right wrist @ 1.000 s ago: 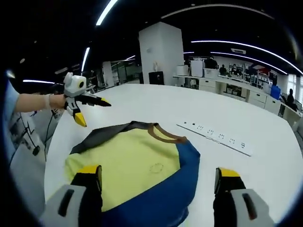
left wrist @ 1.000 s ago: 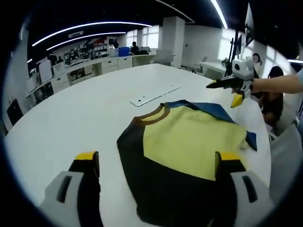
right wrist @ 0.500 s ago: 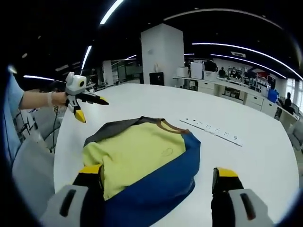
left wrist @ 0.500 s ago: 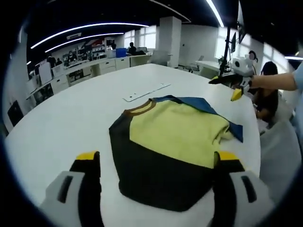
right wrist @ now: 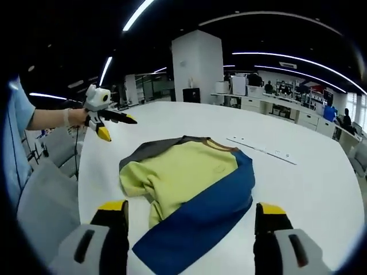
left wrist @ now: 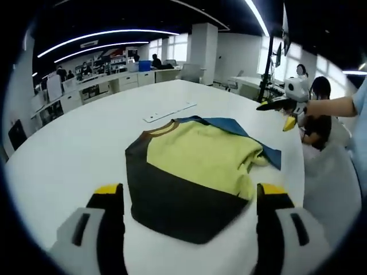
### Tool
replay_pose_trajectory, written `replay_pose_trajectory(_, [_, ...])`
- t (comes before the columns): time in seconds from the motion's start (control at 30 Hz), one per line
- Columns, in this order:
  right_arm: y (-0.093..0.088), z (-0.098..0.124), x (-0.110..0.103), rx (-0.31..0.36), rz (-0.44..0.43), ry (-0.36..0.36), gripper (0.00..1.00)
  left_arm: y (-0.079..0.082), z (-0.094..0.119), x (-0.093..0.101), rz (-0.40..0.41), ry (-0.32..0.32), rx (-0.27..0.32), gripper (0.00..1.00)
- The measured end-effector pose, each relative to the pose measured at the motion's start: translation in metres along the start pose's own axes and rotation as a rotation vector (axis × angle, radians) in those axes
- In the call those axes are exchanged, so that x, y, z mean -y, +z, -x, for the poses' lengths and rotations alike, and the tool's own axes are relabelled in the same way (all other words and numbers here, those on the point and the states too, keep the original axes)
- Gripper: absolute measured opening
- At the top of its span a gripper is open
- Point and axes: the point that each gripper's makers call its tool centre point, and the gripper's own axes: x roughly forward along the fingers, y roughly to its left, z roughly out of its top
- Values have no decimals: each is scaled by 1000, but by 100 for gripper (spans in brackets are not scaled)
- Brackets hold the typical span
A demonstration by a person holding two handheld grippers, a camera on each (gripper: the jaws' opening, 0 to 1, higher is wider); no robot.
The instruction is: Fold the garment on the visible template until the final outline fits inside the template.
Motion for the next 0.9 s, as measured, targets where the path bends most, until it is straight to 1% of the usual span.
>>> replay_pose_trajectory(0.1, [-8, 5, -8, -7, -3, 4, 91, -2, 2, 4, 5, -6, 3, 92])
replay_pose_trajectory(0.4, [-21, 16, -18, -16, -9, -2, 89, -9, 8, 10, -3, -8, -11, 92])
replay_pose_trajectory(0.43, [-22, 16, -19, -25, 2, -2, 87, -11, 9, 10, 5, -5, -10, 91])
replay_pose_trajectory(0.47, [-27, 18, -22, -67, 41, -3, 84, -11, 9, 9, 10, -3, -9, 91])
replay_pose_trajectory(0.5, [-28, 19, -28, -78, 81, 13, 79, -13, 10, 9, 13, 0, -8, 91])
replay_pose_trajectory(0.53, [-28, 19, -41, -76, 133, 40, 72, -14, 11, 9, 15, 1, -7, 91])
replay_pose_trajectory(0.57, [-30, 19, -49, -85, 148, 55, 69, -16, 12, 10, 18, 2, -7, 91])
replay_pose_trajectory(0.6, [-36, 18, -59, -104, 146, 73, 69, -17, 12, 11, 22, 1, -7, 91])
replay_pose_trajectory(0.67, [-42, 15, -67, -114, 142, 80, 67, -22, 12, 12, 31, -2, -13, 91])
replay_pose_trajectory(0.73, [-49, 12, -73, -122, 150, 93, 63, -25, 12, 13, 37, 2, -17, 91])
replay_pose_trajectory(0.83, [-58, 8, -79, -143, 138, 109, 57, -28, 14, 15, 47, 1, -12, 90])
replay_pose_trajectory(0.87, [-61, 7, -81, -155, 146, 114, 54, -30, 14, 16, 49, 0, -15, 90])
replay_pose_trajectory(0.9, [-67, 6, -81, -183, 168, 114, 52, -31, 14, 17, 50, -1, -17, 90])
